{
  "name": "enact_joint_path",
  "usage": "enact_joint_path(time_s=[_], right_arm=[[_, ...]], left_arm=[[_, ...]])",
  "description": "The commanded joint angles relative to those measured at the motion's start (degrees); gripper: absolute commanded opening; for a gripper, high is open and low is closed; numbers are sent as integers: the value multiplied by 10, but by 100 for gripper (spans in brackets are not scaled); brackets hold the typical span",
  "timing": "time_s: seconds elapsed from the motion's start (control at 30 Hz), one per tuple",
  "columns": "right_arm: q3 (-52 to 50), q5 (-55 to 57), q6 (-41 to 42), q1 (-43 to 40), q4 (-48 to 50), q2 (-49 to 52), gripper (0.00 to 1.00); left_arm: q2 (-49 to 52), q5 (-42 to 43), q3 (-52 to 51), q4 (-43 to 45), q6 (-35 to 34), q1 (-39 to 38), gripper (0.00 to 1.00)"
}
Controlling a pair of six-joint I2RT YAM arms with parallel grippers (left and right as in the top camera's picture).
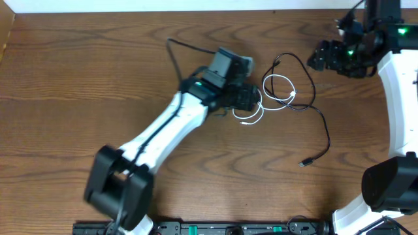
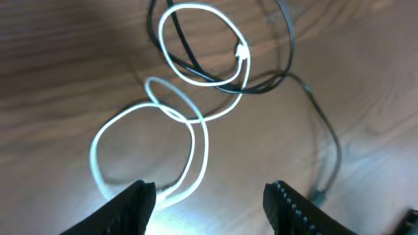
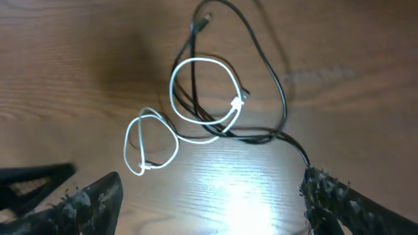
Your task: Untangle cables
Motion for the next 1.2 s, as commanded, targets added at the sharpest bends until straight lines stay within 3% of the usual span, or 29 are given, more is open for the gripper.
enact_joint_path(time_s=[0.0, 0.23, 0.3, 0.4, 0.6, 0.83, 1.17], right_arm=[[0, -1, -21, 1, -19, 6, 86], [0, 1, -35, 1, -29, 6, 84], [0, 1, -35, 1, -29, 6, 82], [0, 1, -34, 1, -28, 6, 81], [-7, -2, -30, 12, -22, 6, 81], [-58, 1, -1, 39, 33, 6, 78], [-144, -15, 28, 89, 143, 6, 77]], left_arm=[[61, -36, -6, 33, 9, -15, 59], [127, -36, -6, 57, 9, -18, 58], [133, -37, -6, 56, 10, -19, 44], [127, -36, 0, 49, 9, -17, 8], [37, -54, 37, -30, 10, 4, 7], [-169, -115, 40, -159, 10, 54, 8], [-300, -116, 40, -201, 10, 69, 7]])
